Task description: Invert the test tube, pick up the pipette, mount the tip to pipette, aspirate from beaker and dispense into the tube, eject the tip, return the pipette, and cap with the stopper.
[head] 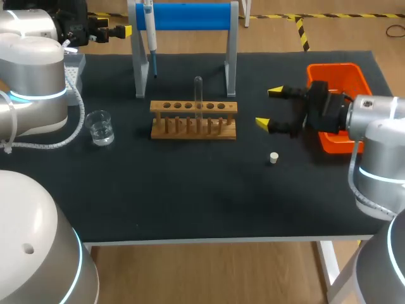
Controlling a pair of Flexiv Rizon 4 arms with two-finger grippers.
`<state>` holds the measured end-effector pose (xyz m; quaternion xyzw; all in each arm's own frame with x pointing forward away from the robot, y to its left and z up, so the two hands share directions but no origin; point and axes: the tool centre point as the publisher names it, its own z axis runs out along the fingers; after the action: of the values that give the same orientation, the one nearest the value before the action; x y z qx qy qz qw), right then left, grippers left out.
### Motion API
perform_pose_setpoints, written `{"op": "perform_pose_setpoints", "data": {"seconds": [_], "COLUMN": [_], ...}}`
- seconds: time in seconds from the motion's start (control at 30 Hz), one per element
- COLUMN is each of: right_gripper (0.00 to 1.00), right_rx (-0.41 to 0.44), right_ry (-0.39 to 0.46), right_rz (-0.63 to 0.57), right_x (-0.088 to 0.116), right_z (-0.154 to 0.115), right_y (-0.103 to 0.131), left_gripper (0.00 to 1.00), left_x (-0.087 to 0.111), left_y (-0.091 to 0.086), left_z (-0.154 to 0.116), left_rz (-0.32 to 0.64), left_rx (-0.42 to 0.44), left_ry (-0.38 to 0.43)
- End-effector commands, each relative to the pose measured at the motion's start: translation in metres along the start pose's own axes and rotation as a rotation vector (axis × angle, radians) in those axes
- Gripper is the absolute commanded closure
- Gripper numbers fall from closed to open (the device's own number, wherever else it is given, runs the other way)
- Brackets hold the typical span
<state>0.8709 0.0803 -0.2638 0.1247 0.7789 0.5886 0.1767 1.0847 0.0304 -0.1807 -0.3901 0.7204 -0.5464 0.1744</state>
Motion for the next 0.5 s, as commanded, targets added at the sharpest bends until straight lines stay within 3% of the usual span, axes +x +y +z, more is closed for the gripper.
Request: {"op": "perform_pose_setpoints", "data": {"seconds": [0.03,0.2,0.5], "right_gripper": [0.0,0.0,0.0], "right_rx": [-0.001,-0.001,-0.001], "right_ry": [0.0,0.0,0.0], "right_rz": [0.0,0.0,0.0], "right_x": [0.0,0.0,0.0], "right_z": [-0.001,-0.001,-0.001], "right_y": [0.0,0.0,0.0], "left_gripper": [0.0,0.0,0.0], "left_x": [0.0,0.038,0.123], "left_y": [0.001,0.013,0.045], "left_z": [0.0,-0.022,-0.057], "left_rz": [0.0,0.046,0.149], "left_rx": [0.001,0.035,0.081], "left_ry": [-0.002,-0.006,0.013]}}
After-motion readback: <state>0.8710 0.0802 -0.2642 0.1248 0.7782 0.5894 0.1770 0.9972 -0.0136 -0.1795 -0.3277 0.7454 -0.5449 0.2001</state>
